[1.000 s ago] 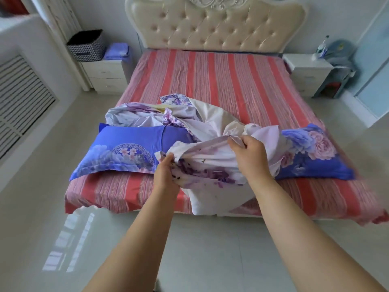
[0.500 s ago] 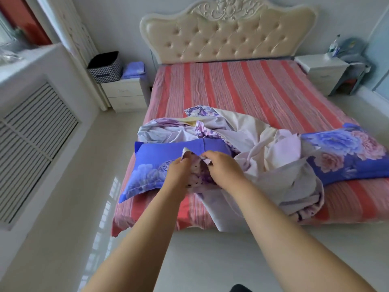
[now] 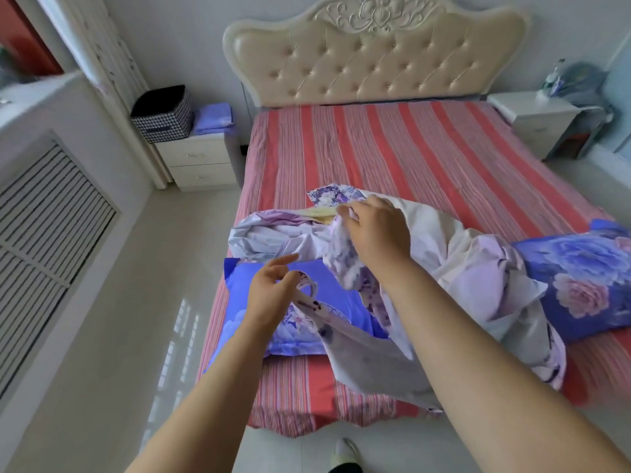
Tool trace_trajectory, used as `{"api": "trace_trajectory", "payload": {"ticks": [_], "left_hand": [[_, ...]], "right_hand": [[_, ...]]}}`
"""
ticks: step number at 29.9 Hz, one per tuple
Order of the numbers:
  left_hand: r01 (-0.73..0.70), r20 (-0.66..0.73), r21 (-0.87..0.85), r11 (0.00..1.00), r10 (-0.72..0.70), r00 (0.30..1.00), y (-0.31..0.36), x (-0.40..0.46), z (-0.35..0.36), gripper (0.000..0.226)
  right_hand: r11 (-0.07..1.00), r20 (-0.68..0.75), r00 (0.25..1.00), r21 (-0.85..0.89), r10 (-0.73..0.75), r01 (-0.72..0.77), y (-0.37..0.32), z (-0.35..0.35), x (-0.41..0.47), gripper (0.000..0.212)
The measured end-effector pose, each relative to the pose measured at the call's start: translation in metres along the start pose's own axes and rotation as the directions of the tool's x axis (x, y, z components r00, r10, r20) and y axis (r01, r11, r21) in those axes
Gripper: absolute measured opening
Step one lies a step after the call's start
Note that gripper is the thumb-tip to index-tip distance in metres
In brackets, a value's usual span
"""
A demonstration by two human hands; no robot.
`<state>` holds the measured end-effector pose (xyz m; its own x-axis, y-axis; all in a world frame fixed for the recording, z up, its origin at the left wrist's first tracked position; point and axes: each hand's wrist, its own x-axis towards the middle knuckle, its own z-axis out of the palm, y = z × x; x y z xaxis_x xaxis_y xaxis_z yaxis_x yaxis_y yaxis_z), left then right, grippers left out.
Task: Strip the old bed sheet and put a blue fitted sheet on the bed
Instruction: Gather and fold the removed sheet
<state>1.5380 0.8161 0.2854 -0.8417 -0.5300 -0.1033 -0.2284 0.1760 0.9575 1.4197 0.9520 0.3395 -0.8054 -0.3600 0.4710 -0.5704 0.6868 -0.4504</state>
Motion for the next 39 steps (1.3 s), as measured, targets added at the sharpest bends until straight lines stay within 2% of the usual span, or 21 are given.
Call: {"api": "trace_trajectory", "payload": {"ticks": [2,3,5,6,8,10,12,15,18,20,21,24,26,28,30,32,34,36,39], "left_hand": [[-0.018,0.076,-0.058,0.998,0.023,0.997,0.009,0.013,-0.002,0.033],[-0.026,0.117,-0.091,0.995,0.037,0.992,0.013,0.020,-0.004,0.027],[-0.058,0.179,-0.118,0.991,0.079,0.981,0.021,0.037,-0.009,0.023],[-0.083,0.205,-0.117,0.990,0.106,0.973,0.024,0.049,-0.013,0.026],[-0.130,0.297,-0.118,0.984,0.160,0.941,0.028,0.071,-0.021,0.039],[-0.153,0.396,-0.113,0.982,0.186,0.899,0.029,0.090,-0.029,0.050],[-0.156,0.457,-0.140,0.978,0.204,0.866,0.025,0.100,-0.038,0.050],[-0.149,0.566,-0.130,0.980,0.196,0.801,0.011,0.113,-0.056,0.040],[-0.208,0.639,-0.053,0.977,0.193,0.745,0.000,0.125,-0.079,0.023],[-0.256,0.672,-0.015,0.967,0.199,0.713,-0.006,0.131,-0.092,0.024],[-0.306,0.688,0.019,0.952,0.210,0.695,-0.009,0.133,-0.097,0.025],[-0.456,0.713,0.109,0.883,0.250,0.655,-0.015,0.137,-0.105,0.027],[-0.514,0.714,0.141,0.846,0.272,0.645,-0.015,0.138,-0.106,0.030],[-0.542,0.728,0.172,0.823,0.265,0.632,-0.014,0.140,-0.106,0.023],[-0.579,0.730,0.216,0.786,0.264,0.630,-0.014,0.143,-0.104,0.016],[-0.630,0.720,0.248,0.736,0.295,0.628,-0.011,0.146,-0.101,0.023],[-0.654,0.728,0.226,0.722,0.321,0.606,-0.006,0.144,-0.098,0.029],[-0.634,0.756,0.199,0.747,0.295,0.585,0.001,0.142,-0.094,0.032],[-0.676,0.783,0.209,0.706,0.294,0.549,0.009,0.147,-0.086,0.023]], "right_hand": [[0.986,0.172,0.984,0.147,0.053,-0.079,-0.023,0.001,0.030,0.033],[0.967,0.207,0.974,0.216,0.088,-0.134,-0.030,0.003,0.042,0.034],[0.898,0.176,0.969,0.376,0.173,-0.229,-0.037,0.008,0.062,0.030],[0.841,0.180,0.955,0.453,0.237,-0.295,-0.037,0.010,0.068,0.027],[0.698,0.284,0.890,0.552,0.356,-0.456,-0.037,0.017,0.073,0.027],[0.577,0.367,0.838,0.609,0.404,-0.544,-0.041,0.024,0.074,0.034],[0.587,0.361,0.817,0.570,0.450,-0.575,-0.050,0.030,0.071,0.044],[0.646,0.325,0.758,0.396,0.565,-0.652,-0.067,0.038,0.059,0.038],[0.698,0.454,0.664,0.120,0.594,-0.706,-0.094,0.057,0.049,0.023],[0.706,0.504,0.583,-0.078,0.637,-0.704,-0.102,0.077,0.041,0.038],[0.707,0.473,0.567,-0.192,0.674,-0.681,-0.105,0.084,0.035,0.040],[0.693,0.234,0.664,-0.403,0.710,-0.598,-0.114,0.094,0.022,0.030],[0.662,0.100,0.686,-0.392,0.721,-0.639,-0.114,0.094,0.017,0.014],[0.649,0.004,0.696,-0.368,0.718,-0.666,-0.110,0.095,0.014,0.026],[0.688,-0.066,0.764,-0.390,0.642,-0.612,-0.102,0.095,0.012,0.035],[0.721,-0.067,0.811,-0.420,0.581,-0.551,-0.092,0.094,0.013,0.043],[0.722,-0.003,0.749,-0.263,0.662,-0.639,-0.084,0.093,0.019,0.050],[0.664,0.087,0.660,-0.032,0.746,-0.747,-0.075,0.091,0.027,0.046],[0.611,0.207,0.604,0.039,0.769,-0.791,-0.062,0.092,0.034,0.036]]}}
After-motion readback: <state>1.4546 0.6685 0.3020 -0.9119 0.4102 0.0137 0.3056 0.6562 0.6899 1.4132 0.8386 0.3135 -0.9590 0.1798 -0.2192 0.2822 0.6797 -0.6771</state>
